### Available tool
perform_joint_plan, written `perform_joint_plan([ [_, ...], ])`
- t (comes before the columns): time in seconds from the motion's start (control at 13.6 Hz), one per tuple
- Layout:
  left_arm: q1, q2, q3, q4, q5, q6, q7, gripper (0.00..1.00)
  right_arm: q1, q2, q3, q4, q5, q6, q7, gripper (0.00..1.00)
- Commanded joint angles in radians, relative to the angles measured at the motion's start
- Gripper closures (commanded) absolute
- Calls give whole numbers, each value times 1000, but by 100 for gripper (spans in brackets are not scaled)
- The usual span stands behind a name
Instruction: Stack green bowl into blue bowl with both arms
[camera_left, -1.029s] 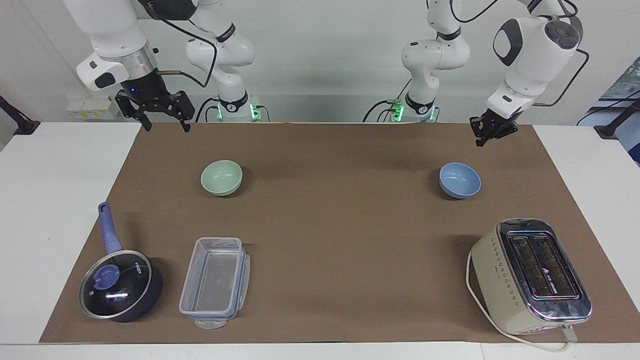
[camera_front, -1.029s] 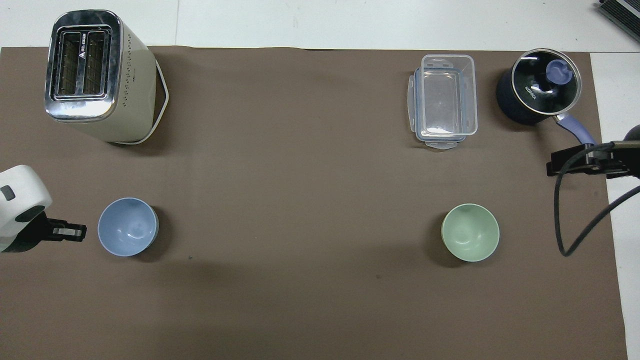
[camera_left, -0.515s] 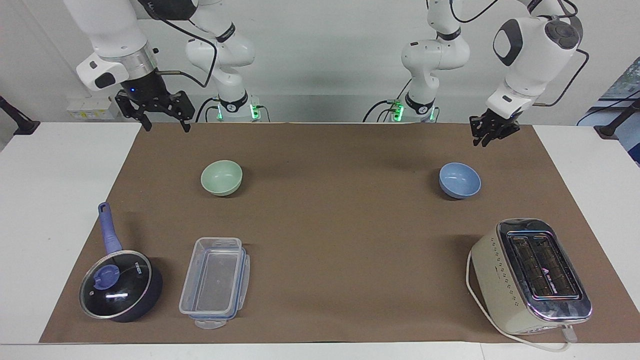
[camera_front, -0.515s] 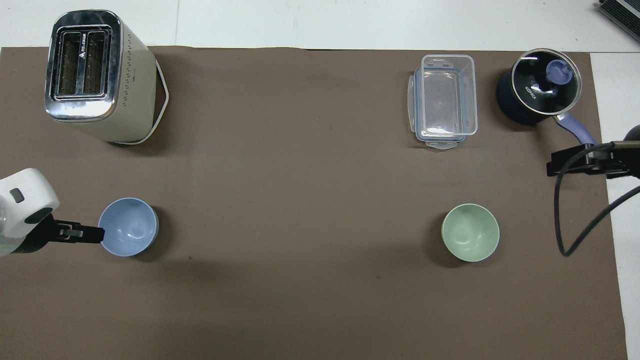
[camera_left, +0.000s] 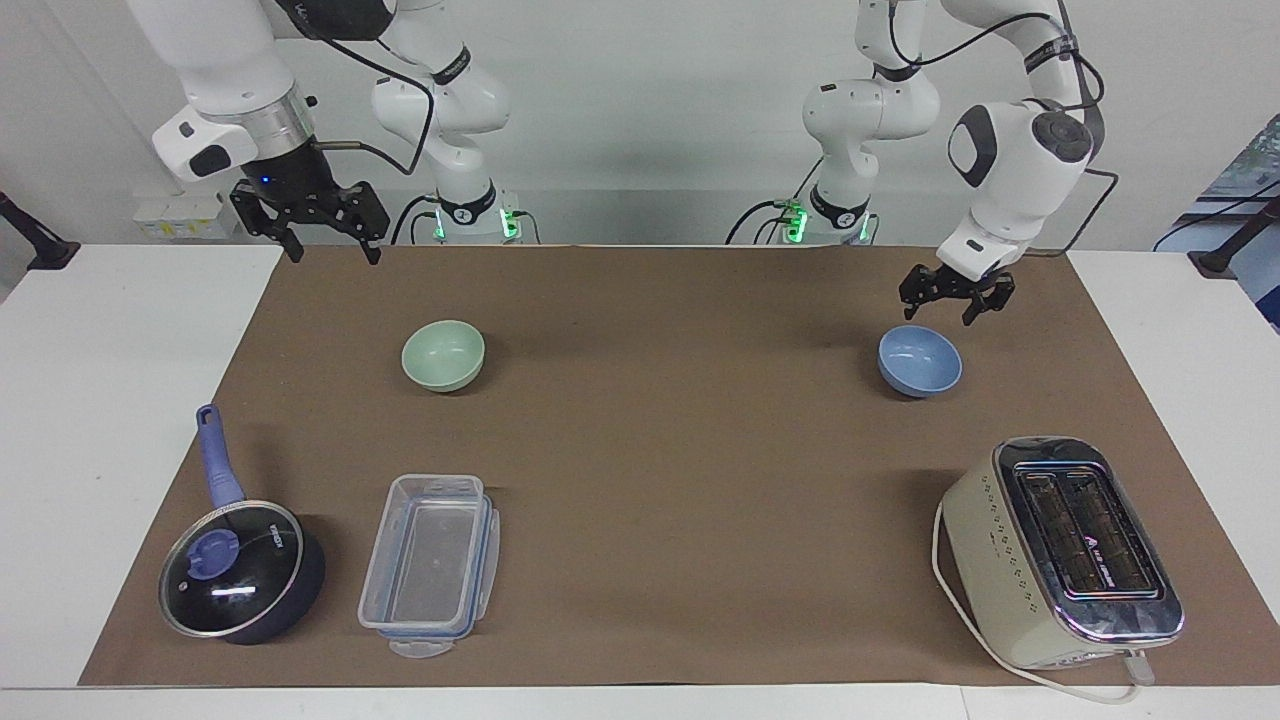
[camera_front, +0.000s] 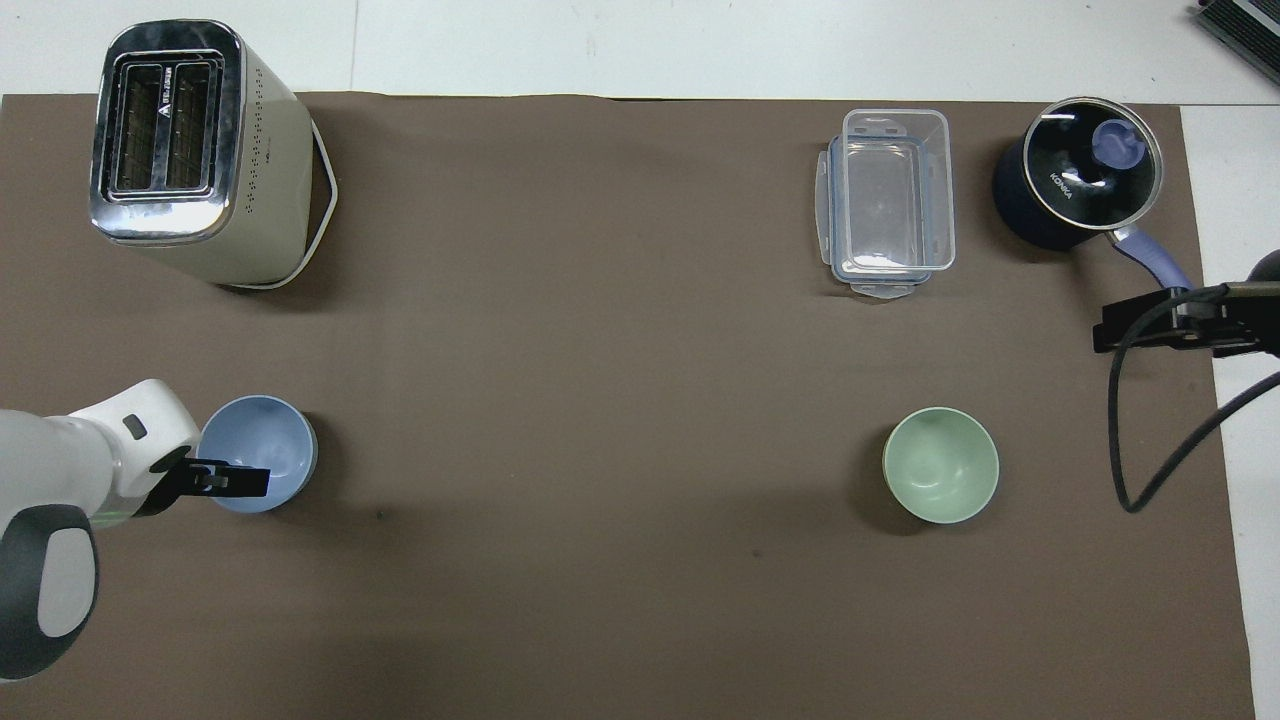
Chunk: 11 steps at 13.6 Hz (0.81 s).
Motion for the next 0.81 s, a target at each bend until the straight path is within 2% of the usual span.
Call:
perform_joint_plan([
  [0.0,-9,24,7,-99,-12,150,0,0,-5,-9,6,-8,8,1,6,0],
  [0.07,-9,35,7,-111,-14,165,0,0,-5,-9,6,-8,8,1,5,0],
  [0.15,-9,38,7,-124,-12,176,1,5,-5,-9,6,-8,8,1,5,0],
  [0.22,-9,38,8,-142,-14,193,1,34,-5,-9,6,-8,8,2,5,0],
  [0.29,-8,38,7,-144,-14,199,4,81,-5,-9,6,-8,8,2,5,0],
  [0.37,-9,40,7,-142,-12,201,3,100,-5,-9,6,-8,8,2,5,0],
  [0.74,-9,23,7,-118,-12,152,-2,100,-5,-9,6,-8,8,-1,5,0],
])
